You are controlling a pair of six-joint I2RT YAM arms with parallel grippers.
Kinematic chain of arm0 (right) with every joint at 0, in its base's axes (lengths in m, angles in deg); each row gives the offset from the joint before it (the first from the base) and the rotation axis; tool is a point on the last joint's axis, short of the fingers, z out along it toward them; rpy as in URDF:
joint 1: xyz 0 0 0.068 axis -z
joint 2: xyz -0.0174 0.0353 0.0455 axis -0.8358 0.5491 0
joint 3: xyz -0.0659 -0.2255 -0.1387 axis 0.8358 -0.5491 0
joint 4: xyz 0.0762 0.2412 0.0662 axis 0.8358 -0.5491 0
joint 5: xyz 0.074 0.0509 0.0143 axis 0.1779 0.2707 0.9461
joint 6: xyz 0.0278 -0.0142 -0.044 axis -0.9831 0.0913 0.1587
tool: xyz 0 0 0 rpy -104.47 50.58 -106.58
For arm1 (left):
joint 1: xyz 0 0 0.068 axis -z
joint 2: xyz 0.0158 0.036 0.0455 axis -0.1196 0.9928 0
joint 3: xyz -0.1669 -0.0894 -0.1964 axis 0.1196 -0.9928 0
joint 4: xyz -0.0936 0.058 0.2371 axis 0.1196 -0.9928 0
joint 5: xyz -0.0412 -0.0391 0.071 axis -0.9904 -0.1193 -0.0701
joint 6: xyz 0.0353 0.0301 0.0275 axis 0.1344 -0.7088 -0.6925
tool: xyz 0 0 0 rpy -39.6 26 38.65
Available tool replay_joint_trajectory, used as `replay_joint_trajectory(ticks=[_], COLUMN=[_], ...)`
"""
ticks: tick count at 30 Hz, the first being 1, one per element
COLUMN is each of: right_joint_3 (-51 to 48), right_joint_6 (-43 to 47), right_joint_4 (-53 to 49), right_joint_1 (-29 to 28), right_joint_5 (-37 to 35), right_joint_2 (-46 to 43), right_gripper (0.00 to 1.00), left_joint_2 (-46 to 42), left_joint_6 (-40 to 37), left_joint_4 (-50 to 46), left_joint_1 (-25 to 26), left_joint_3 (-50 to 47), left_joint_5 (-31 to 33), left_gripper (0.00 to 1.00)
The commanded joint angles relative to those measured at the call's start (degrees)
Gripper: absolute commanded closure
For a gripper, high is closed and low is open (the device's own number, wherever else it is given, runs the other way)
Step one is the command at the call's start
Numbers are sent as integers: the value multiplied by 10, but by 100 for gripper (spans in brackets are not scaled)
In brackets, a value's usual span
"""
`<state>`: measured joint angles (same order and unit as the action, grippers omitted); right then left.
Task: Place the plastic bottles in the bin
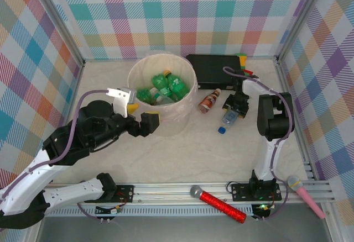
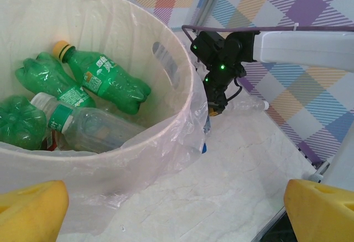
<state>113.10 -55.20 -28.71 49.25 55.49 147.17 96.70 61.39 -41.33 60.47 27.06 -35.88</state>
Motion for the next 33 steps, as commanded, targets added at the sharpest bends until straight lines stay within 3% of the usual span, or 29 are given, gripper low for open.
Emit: replay_joint_trajectory(ticks=[1, 4, 12, 22, 28, 33], right_joint_3=[8, -11, -36, -7, 44, 101], right_joint_6=[6, 7, 6, 73, 130, 179], right_joint_4=[-17, -5, 20, 117, 206, 269], right_joint_1=[2, 1, -19, -129, -213, -277], right_joint_5=[-5, -4, -20, -112, -130, -115], right_joint_2=[-13, -54, -210, -414, -461, -440], right_gripper=[41, 47, 46, 50, 52, 48], left_joint_2=[-2, -2, 3, -11, -24, -41], left_joint_6=[-7, -8, 3, 28, 32, 30], left_joint_4=[-9, -6, 13, 35, 44, 47], left_joint_1=[5, 5, 5, 5, 5, 5], left_joint_3=[-4, -5, -6, -14, -17, -19], left_joint_5=[9, 12, 33, 107, 159, 205], left_gripper=[0, 0, 0, 0, 0, 0])
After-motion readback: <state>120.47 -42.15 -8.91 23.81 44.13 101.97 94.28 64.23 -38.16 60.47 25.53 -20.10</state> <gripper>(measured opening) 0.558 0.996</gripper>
